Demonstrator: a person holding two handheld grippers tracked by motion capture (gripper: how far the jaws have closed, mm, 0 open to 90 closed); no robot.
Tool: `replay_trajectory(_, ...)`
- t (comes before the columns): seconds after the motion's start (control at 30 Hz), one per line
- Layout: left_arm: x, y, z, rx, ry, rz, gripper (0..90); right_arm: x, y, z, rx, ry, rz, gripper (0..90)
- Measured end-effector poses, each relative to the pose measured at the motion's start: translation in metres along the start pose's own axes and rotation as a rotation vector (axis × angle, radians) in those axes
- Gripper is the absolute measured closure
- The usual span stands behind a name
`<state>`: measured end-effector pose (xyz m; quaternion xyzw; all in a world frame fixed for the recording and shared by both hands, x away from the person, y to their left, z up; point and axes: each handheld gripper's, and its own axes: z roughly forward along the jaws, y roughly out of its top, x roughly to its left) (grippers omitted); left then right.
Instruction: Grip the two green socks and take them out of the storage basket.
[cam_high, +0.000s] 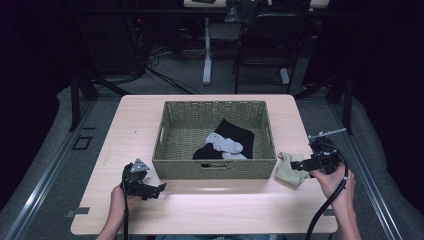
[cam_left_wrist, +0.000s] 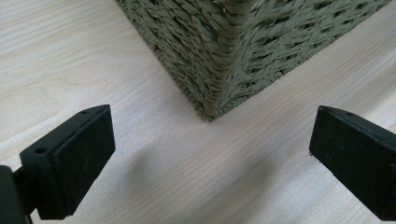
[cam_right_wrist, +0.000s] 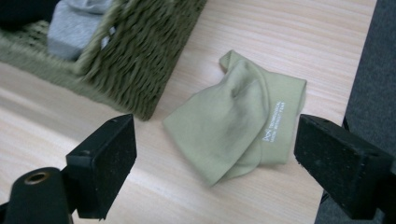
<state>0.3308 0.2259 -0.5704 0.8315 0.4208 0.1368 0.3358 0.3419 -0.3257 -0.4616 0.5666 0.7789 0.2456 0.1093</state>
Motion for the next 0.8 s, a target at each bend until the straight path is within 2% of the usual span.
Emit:
replay_trajectory(0.07,0.0,0.0,0.0,0.0,0.0,-0.001,0.2,0.005,-0.009,-0.002,-0.019,0.002,-0.021,10.3)
replay_trajectory(0.23,0.0,0.0,-0.001,-0.002,0.003,0.003,0.3,0.016,-0.031,-0.002,-0.05,0.009,-0.038,8.9)
replay_trajectory(0.53,-0.001,0.0,-0.001,-0.003,-0.001,0.008,0.2,0.023,-0.074,0.013,-0.015,0.037,-0.017,8.5)
replay_trajectory(0.6,0.0,0.001,-0.002,-0.001,-0.004,0.006,0.3,0.022,-0.079,0.016,-0.001,0.035,-0.015,8.3)
replay_trajectory(0.67,0.0,0.001,-0.002,-0.009,0.0,0.005,0.3,0.021,-0.082,0.018,-0.005,0.047,-0.005,7.8)
replay_trajectory(0.8,-0.001,0.002,-0.001,-0.007,-0.004,0.009,0.3,0.02,-0.082,0.017,-0.019,0.038,-0.009,8.7)
